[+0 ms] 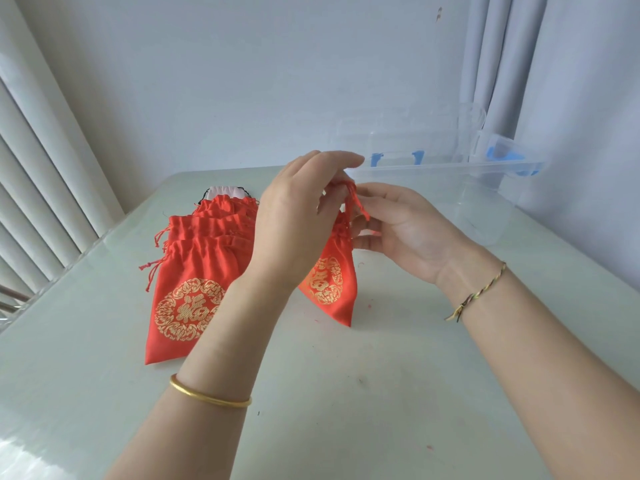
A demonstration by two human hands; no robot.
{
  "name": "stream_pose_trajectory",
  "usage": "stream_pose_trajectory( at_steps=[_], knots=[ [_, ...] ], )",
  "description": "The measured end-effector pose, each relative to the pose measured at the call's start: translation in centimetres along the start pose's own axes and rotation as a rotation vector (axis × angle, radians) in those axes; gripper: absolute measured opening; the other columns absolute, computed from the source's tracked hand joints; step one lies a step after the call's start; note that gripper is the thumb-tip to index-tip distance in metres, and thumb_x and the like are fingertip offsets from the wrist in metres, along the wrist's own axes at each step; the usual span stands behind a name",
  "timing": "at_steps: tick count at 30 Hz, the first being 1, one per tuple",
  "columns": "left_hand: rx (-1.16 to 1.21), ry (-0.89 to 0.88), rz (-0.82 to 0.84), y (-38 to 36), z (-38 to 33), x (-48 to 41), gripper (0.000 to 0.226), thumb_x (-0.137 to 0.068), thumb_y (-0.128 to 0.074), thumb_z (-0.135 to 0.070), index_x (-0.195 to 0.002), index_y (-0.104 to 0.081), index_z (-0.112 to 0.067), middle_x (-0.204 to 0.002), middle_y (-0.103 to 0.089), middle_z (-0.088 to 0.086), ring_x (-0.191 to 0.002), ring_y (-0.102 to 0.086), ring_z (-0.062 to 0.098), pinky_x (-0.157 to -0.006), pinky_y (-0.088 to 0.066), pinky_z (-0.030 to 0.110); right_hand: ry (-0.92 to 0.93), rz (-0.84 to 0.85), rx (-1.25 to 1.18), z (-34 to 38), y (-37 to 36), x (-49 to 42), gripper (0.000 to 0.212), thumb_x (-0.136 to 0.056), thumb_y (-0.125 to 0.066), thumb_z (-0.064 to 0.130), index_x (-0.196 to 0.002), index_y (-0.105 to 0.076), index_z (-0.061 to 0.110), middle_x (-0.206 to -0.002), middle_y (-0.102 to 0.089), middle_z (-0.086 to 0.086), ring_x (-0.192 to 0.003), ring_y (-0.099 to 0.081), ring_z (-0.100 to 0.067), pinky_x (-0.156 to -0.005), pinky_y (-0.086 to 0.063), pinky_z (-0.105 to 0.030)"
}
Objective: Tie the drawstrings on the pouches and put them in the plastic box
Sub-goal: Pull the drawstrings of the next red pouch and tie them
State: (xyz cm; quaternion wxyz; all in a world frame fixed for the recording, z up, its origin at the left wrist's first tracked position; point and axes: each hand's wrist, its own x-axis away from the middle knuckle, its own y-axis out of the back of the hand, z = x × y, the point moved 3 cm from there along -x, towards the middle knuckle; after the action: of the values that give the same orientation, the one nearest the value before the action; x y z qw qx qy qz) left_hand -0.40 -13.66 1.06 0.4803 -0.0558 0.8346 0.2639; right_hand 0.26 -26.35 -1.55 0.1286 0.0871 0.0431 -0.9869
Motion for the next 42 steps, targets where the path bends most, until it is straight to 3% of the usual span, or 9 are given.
stream_pose_trajectory(
  at_steps=[6, 12, 17, 22, 28, 31, 35, 38, 42],
  knots=[
    [-0.024, -0.048, -0.018, 0.0, -0.4, 0.1, 0.034, -0.080, -0.052, 0.000, -0.107, -0.066, -0.015, -0.083, -0.063, -0.003, -0.081, -0.056, 0.014, -0.069, -0.049, 0.036, 0.000, 0.048, 0.003, 0.0, -0.2, 0.2, 0.040, -0.090, -0.053, 0.012, -0.054, -0.065, 0.023, -0.062, -0.058, 0.009, -0.060, -0.051, -0.012, -0.072, -0.046, -0.029],
    [0.041, 0.063, 0.002, -0.3, 0.5, 0.0, 0.027, -0.081, -0.056, -0.005, -0.101, -0.070, -0.018, -0.080, -0.056, -0.018, -0.074, -0.051, -0.007, -0.068, -0.042, 0.013, 0.038, -0.154, 0.084, 0.7, 0.9, 0.0, 0.018, -0.090, -0.051, 0.011, -0.074, -0.059, 0.014, -0.073, -0.060, -0.005, -0.060, -0.060, -0.016, -0.064, -0.046, -0.028],
    [0.252, 0.289, 0.073, -0.6, 1.2, 0.0, 0.023, -0.083, -0.062, -0.003, -0.093, -0.070, -0.022, -0.081, -0.066, -0.014, -0.073, -0.062, 0.001, -0.072, -0.050, 0.017, 0.051, -0.218, 0.165, 1.0, 2.0, 0.2, 0.029, -0.097, -0.042, 0.020, -0.070, -0.050, 0.013, -0.079, -0.060, -0.012, -0.063, -0.063, -0.019, -0.060, -0.046, -0.027],
    [0.465, 0.558, 0.072, -0.4, 1.8, 0.1, 0.015, -0.090, -0.056, -0.015, -0.089, -0.070, -0.018, -0.078, -0.071, -0.007, -0.070, -0.063, 0.000, -0.061, -0.048, 0.013, -0.020, -0.301, -0.085, 0.3, 2.6, 0.0, 0.035, -0.095, -0.048, 0.030, -0.062, -0.044, 0.016, -0.068, -0.059, -0.001, -0.062, -0.060, -0.018, -0.057, -0.044, -0.027],
    [0.390, 0.719, 0.043, -0.6, 3.0, 0.5, 0.026, -0.094, -0.043, -0.017, -0.073, -0.058, -0.016, -0.076, -0.066, -0.004, -0.069, -0.056, 0.009, -0.063, -0.045, 0.023, -0.012, -0.178, -0.540, 0.0, 1.6, 0.0, 0.037, -0.092, -0.047, 0.032, -0.059, -0.041, 0.017, -0.074, -0.069, -0.002, -0.055, -0.060, -0.012, -0.049, -0.047, -0.021],
    [0.387, 0.770, -0.037, -0.3, 3.5, 0.3, 0.031, -0.089, -0.037, -0.007, -0.063, -0.049, -0.017, -0.075, -0.065, -0.002, -0.070, -0.056, 0.011, -0.061, -0.043, 0.024, -0.067, -0.254, -0.386, -0.4, 2.3, 0.0, 0.036, -0.096, -0.044, 0.030, -0.063, -0.039, 0.017, -0.050, -0.051, 0.001, -0.042, -0.048, -0.010, -0.045, -0.039, -0.020],
    [0.625, 0.805, -0.114, -0.4, 2.8, 0.4, 0.037, -0.088, -0.033, -0.003, -0.059, -0.050, -0.018, -0.071, -0.067, -0.003, -0.075, -0.065, 0.015, -0.064, -0.046, 0.022, -0.099, -0.381, -0.108, -1.0, 3.1, 0.0, 0.036, -0.095, -0.049, 0.024, -0.061, -0.040, 0.016, -0.042, -0.044, 0.003, -0.036, -0.039, -0.010, -0.039, -0.030, -0.016],
    [0.775, 0.781, -0.015, -0.4, 2.5, 0.2, 0.033, -0.092, -0.034, -0.006, -0.060, -0.039, -0.015, -0.059, -0.061, -0.004, -0.061, -0.065, 0.015, -0.056, -0.045, 0.020, -0.086, -0.391, -0.090, -0.5, 2.8, 0.1, 0.036, -0.095, -0.050, 0.025, -0.060, -0.042, 0.015, -0.043, -0.051, 0.002, -0.037, -0.041, -0.011, -0.039, -0.034, -0.015],
    [0.565, 0.704, 0.197, -0.1, 2.3, -0.1, 0.033, -0.096, -0.043, -0.017, -0.063, -0.051, -0.014, -0.060, -0.055, -0.002, -0.052, -0.055, 0.011, -0.056, -0.042, 0.023, 0.017, -0.343, -0.140, 1.3, 2.2, 0.3, 0.033, -0.094, -0.049, 0.025, -0.064, -0.047, 0.014, -0.061, -0.066, -0.004, -0.040, -0.048, -0.010, -0.045, -0.038, -0.020]
  ],
)
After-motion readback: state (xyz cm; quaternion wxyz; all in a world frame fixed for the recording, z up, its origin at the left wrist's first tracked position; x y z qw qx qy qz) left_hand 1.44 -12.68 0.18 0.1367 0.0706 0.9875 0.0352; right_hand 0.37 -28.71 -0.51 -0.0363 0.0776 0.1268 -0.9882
